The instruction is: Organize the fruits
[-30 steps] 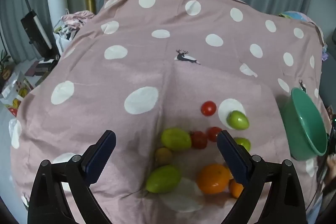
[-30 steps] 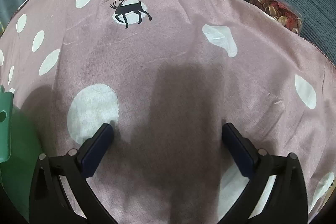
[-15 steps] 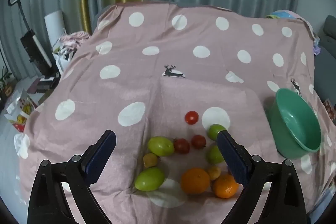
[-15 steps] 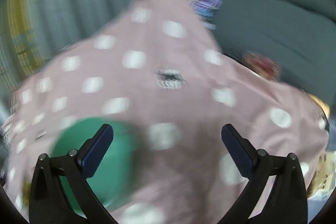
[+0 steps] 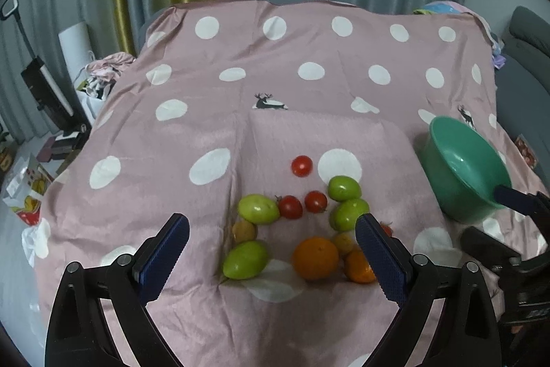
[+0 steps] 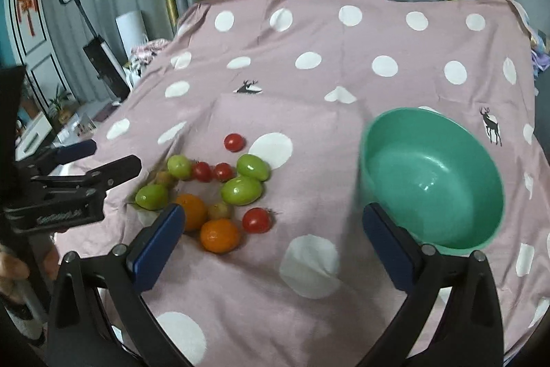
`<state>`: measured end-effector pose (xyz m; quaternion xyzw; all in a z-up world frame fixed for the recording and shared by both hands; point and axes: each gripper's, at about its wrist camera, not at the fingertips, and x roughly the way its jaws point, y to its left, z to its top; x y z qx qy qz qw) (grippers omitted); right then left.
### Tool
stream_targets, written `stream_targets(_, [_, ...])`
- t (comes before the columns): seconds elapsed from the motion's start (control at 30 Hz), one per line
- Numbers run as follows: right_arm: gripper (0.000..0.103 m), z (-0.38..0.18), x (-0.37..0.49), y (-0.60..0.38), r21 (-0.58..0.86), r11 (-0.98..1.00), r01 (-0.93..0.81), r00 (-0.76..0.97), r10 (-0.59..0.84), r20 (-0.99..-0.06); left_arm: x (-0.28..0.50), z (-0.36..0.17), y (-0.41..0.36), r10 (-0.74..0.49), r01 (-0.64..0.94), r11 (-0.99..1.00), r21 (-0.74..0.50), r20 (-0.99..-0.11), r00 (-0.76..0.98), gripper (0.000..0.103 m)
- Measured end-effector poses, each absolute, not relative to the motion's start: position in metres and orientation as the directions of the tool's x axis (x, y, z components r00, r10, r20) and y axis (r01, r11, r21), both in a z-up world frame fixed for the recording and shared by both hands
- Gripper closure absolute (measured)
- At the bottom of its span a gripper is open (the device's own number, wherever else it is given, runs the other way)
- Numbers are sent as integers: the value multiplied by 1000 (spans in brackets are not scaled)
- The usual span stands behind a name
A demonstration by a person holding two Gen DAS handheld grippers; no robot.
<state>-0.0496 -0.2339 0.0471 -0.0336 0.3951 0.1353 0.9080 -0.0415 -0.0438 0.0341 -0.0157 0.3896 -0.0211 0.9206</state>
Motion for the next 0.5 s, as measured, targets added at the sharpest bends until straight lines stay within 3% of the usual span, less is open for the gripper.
stream_targets(0.5, [0, 36, -42, -219, 3, 978, -210, 672, 147, -726, -41, 27, -40, -56, 26, 998, -52, -735, 675, 6])
